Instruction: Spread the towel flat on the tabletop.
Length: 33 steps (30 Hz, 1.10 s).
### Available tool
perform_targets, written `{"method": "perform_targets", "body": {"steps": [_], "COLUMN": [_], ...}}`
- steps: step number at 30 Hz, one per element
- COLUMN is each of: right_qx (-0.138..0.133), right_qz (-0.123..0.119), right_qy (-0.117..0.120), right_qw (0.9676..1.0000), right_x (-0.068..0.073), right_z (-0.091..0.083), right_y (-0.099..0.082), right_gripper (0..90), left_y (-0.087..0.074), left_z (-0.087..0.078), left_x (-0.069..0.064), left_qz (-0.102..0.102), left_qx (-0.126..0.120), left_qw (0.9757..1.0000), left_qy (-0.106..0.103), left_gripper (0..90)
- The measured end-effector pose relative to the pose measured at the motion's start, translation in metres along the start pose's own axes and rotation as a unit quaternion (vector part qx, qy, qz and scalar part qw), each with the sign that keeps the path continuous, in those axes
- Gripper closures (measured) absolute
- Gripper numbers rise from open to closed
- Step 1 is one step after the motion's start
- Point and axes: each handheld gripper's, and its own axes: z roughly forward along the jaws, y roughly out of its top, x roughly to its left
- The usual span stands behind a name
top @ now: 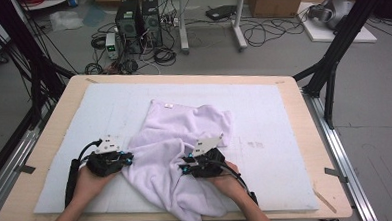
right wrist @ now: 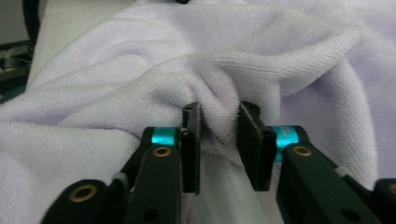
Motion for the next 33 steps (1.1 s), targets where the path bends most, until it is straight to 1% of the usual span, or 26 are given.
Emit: {"method": "perform_targets", "body": {"steps": [2,3,4,6,7,10,11,13,15,16,18,20,21,23,24,25,26,27,28,29,30,31,33], "right_qx": [0.002,0.001,0.000,-0.003,-0.003,-0.001,-0.003,-0.014,-0.019,-0.022,-0.032,-0.032,-0.031,-0.025,-0.022,-0.021,-0.025,-0.036,-0.048,-0.062,-0.072,-0.076,-0.079], "right_qz": [0.007,0.012,0.015,0.011,0.009,0.002,0.001,0.008,0.010,0.006,0.007,0.003,0.003,-0.004,-0.003,-0.004,-0.003,0.001,0.008,0.016,0.021,0.024,0.028], "right_qy": [0.010,0.016,0.017,0.014,0.014,0.005,0.002,-0.001,-0.005,-0.009,-0.012,-0.017,-0.014,-0.013,-0.006,0.001,0.005,0.012,0.015,0.017,0.015,0.010,-0.001], "right_qw": [0.9999,0.9998,0.9997,0.9998,0.9998,1.0000,1.0000,0.9999,0.9998,0.9997,0.9994,0.9993,0.9994,0.9996,0.9997,0.9998,0.9997,0.9993,0.9987,0.9978,0.9971,0.9968,0.9965], "right_x": [-0.003,-0.004,-0.005,-0.003,-0.002,0.000,0.000,-0.001,0.000,0.002,0.005,0.009,0.011,0.016,0.017,0.017,0.017,0.016,0.014,0.011,0.009,0.006,-0.001], "right_z": [0.001,-0.001,-0.002,-0.008,-0.012,-0.025,-0.030,-0.044,-0.055,-0.060,-0.072,-0.081,-0.084,-0.089,-0.090,-0.091,-0.093,-0.097,-0.099,-0.101,-0.104,-0.104,-0.101], "right_y": [-0.001,-0.002,-0.002,-0.001,-0.001,-0.003,-0.005,-0.008,-0.009,-0.010,-0.011,-0.012,-0.012,-0.013,-0.014,-0.015,-0.016,-0.017,-0.018,-0.017,-0.016,-0.014,-0.010], "right_gripper": [78.3,79.6,80.2,81.1,81.2,81.3,81.3,82.0,82.2,82.2,82.4,82.4,82.4,82.2,81.2,79.1,75.9,71.1,71.0,71.0,71.0,71.0,70.9], "left_y": [0.000,0.000,-0.001,0.000,0.000,0.002,0.003,0.004,0.006,0.007,0.008,0.008,0.008,0.008,0.007,0.006,0.006,0.005,0.005,0.005,0.006,0.007,0.011], "left_z": [-0.001,-0.002,-0.002,-0.004,-0.006,-0.013,-0.017,-0.023,-0.029,-0.032,-0.037,-0.040,-0.042,-0.044,-0.044,-0.045,-0.045,-0.046,-0.046,-0.045,-0.044,-0.042,-0.037], "left_x": [0.001,0.001,0.000,-0.001,-0.001,-0.003,-0.003,-0.004,-0.006,-0.007,-0.011,-0.014,-0.016,-0.020,-0.021,-0.021,-0.020,-0.018,-0.016,-0.014,-0.012,-0.011,-0.008], "left_qz": [-0.005,-0.004,-0.005,-0.002,0.000,-0.003,-0.003,-0.003,-0.004,-0.005,-0.005,-0.003,0.000,0.007,0.011,0.011,0.004,-0.002,-0.009,-0.013,-0.013,-0.017,-0.018], "left_qx": [-0.001,0.000,-0.001,0.001,0.001,-0.009,-0.013,-0.022,-0.030,-0.033,-0.041,-0.044,-0.045,-0.042,-0.041,-0.041,-0.042,-0.045,-0.049,-0.052,-0.052,-0.055,-0.057], "left_qw": [1.0000,1.0000,1.0000,1.0000,1.0000,0.9999,0.9999,0.9997,0.9994,0.9993,0.9989,0.9987,0.9986,0.9985,0.9985,0.9984,0.9979,0.9973,0.9965,0.9963,0.9966,0.9965,0.9967], "left_qy": [-0.002,-0.003,-0.002,-0.003,-0.003,-0.007,-0.007,-0.011,-0.014,-0.018,-0.021,-0.027,-0.029,-0.033,-0.034,-0.038,-0.050,-0.058,-0.066,-0.066,-0.062,-0.060,-0.055], "left_gripper": [85.1,86.4,86.9,87.4,87.6,87.7,87.8,87.8,87.9,87.9,87.9,87.9,88.0,88.1,89.4,89.0,86.2,79.1,76.7,75.2,73.1,71.4,68.7]}}
